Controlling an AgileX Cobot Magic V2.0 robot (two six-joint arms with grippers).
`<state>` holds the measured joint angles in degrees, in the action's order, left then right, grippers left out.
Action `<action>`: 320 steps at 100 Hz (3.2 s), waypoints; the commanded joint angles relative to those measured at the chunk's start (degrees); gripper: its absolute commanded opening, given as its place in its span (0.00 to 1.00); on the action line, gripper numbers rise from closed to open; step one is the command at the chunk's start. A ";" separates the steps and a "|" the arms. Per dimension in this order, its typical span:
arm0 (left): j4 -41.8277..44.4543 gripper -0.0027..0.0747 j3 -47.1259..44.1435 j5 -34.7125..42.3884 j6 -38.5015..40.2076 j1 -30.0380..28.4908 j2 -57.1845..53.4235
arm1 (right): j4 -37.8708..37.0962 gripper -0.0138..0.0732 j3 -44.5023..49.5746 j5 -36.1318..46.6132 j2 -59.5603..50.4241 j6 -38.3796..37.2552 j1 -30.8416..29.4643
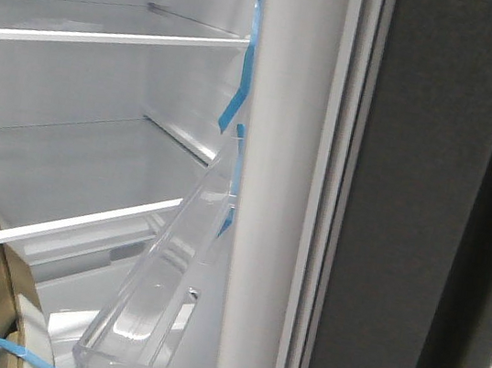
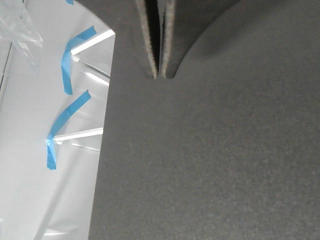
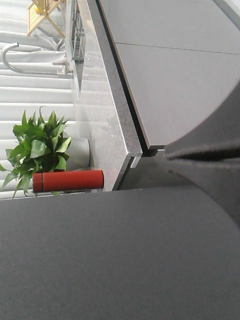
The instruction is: Close fridge door
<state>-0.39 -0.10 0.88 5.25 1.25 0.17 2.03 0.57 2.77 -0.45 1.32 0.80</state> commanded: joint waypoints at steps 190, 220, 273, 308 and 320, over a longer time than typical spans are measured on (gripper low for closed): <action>-0.09 0.01 -1.60 4.40 0.20 0.09 1.09 | -0.14 0.07 -17.30 -6.99 5.11 0.44 -0.35; -0.09 0.01 -1.60 4.40 0.20 0.09 1.09 | -0.14 0.07 -37.19 -10.10 18.45 0.44 3.59; -0.09 0.01 -1.60 4.40 0.20 0.09 1.09 | -0.14 0.07 -59.44 -11.43 35.60 0.44 23.93; -0.09 0.01 -1.60 4.40 0.20 0.09 1.09 | 3.48 0.07 -63.43 -16.48 38.19 -0.13 31.06; -0.09 0.01 -1.60 4.40 0.20 0.09 1.09 | 4.60 0.07 -63.51 -17.57 38.71 -0.13 32.52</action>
<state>-0.39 -0.10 0.88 5.25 1.25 0.17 5.69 -61.11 -17.52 37.34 1.21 32.31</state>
